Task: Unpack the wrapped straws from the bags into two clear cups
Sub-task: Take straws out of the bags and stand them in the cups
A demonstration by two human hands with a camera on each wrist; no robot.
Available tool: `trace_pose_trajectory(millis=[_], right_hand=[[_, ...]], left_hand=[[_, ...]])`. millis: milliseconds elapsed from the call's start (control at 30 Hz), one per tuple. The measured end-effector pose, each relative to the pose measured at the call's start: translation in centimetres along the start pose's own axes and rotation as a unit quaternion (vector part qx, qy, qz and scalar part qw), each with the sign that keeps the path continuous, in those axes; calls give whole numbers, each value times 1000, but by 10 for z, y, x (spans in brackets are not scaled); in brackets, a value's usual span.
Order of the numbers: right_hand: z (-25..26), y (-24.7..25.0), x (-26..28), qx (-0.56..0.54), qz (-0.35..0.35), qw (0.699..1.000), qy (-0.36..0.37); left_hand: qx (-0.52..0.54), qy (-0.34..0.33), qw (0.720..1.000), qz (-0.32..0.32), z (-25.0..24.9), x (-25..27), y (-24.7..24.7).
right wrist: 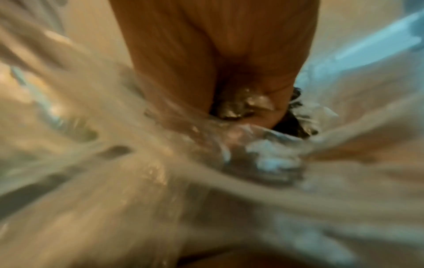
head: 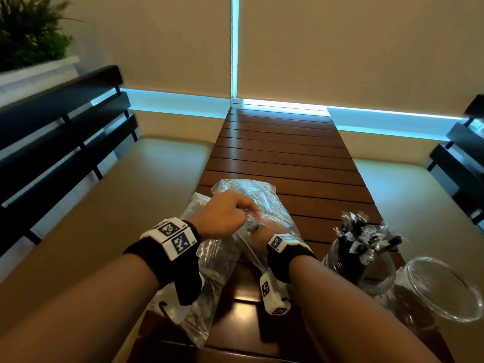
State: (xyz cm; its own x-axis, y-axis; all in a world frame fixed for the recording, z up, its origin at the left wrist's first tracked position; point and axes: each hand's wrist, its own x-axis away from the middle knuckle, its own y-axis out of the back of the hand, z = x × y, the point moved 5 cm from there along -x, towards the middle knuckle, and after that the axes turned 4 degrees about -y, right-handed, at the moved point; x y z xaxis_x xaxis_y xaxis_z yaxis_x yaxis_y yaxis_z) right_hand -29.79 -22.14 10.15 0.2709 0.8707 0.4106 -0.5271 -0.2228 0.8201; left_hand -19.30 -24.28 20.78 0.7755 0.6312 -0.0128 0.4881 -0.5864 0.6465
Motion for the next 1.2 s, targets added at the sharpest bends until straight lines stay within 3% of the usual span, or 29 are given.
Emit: trace_pose_trajectory(millis=[133, 167, 267, 333, 467, 533, 633, 700, 767, 867, 1000, 1200], right_hand=[[-1, 13, 5, -192, 17, 981, -25], [-2, 14, 4, -258, 27, 965, -28], [-14, 13, 6, -472, 65, 876, -73], [-24, 6, -2, -504, 78, 854, -105], [-42, -10, -30, -524, 20, 839, -142], [-37, -7, -26, -514, 14, 844, -152], [-20, 3, -10, -459, 59, 875, -142], [-18, 5, -12, -385, 52, 911, -137], [-14, 4, -14, -348, 55, 924, -147], [-14, 4, -12, -338, 65, 924, -167], [-22, 1, -10, -395, 79, 893, -202], [-10, -1, -12, -345, 133, 908, -197]], left_hand=[[12, 7, 1000, -21, 4, -1, 5], [13, 7, 1000, -22, 3, -1, 5], [33, 6, 999, -18, 0, 1, 5], [42, 6, 999, -18, -1, 3, 5], [41, 12, 999, 2, -2, 5, 7], [41, 16, 999, 1, -2, 6, 9], [42, 17, 999, 1, 1, 5, 10], [37, 16, 999, 3, 2, 4, 11], [32, 12, 999, 5, 3, 4, 11], [33, 12, 999, 12, 6, 5, 9], [43, 15, 999, 16, 11, 4, 9], [23, 7, 999, 21, 17, 4, 5]])
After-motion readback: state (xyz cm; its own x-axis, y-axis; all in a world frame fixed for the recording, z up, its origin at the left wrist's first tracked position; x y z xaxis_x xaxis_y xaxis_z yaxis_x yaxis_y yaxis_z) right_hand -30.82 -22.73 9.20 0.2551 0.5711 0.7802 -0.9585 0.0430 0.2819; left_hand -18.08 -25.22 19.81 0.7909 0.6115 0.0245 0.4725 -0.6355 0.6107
